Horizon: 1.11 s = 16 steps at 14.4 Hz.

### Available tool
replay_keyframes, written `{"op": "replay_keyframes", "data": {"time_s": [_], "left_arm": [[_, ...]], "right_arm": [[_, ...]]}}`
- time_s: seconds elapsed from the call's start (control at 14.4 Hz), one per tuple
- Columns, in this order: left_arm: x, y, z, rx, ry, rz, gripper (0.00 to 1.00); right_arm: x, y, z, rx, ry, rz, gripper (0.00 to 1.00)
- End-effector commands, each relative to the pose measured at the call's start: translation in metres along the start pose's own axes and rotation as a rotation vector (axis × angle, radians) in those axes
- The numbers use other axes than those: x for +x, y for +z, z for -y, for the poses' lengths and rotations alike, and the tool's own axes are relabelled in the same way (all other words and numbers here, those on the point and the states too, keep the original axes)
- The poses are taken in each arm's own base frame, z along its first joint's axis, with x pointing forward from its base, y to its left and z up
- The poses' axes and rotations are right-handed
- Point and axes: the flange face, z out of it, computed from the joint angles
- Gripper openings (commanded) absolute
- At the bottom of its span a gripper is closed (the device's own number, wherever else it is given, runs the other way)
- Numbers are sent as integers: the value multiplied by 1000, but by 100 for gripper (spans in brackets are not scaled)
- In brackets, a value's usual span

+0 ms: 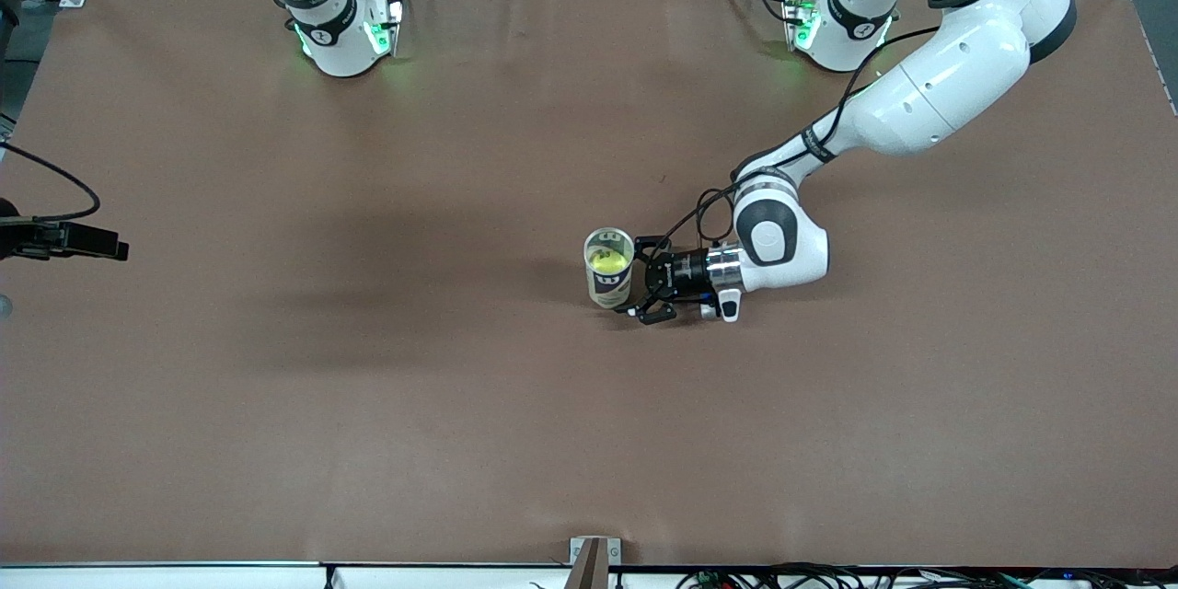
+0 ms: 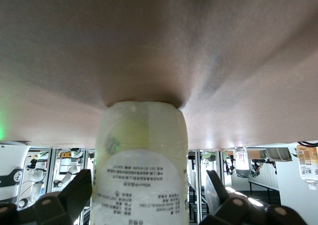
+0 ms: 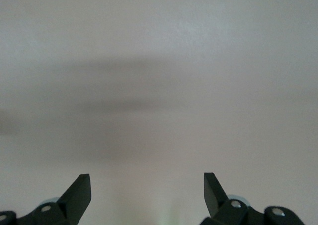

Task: Insert tennis ball vertically with right arm
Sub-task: 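Release the upright can with the left gripper and withdraw it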

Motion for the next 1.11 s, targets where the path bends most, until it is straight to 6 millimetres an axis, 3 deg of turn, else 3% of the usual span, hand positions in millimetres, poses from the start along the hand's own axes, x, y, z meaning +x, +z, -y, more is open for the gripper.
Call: {"op": "replay_keyframes", "data": {"time_s": [0.0, 0.21, 0.49, 1.04], "left_arm": [[-7, -18, 2, -5, -19, 10, 100], [-11, -26, 2, 0, -18, 19, 100], [-12, -42, 0, -3, -20, 31, 100], [-52, -98, -19, 10, 116, -2, 100]], "right_arm": [[-47, 1, 4, 12, 7, -25, 100], [-54, 0, 7, 12, 3, 6, 100], [-78, -25, 21, 9, -20, -5, 100], [-113, -68, 27, -1, -31, -38, 100]]}}
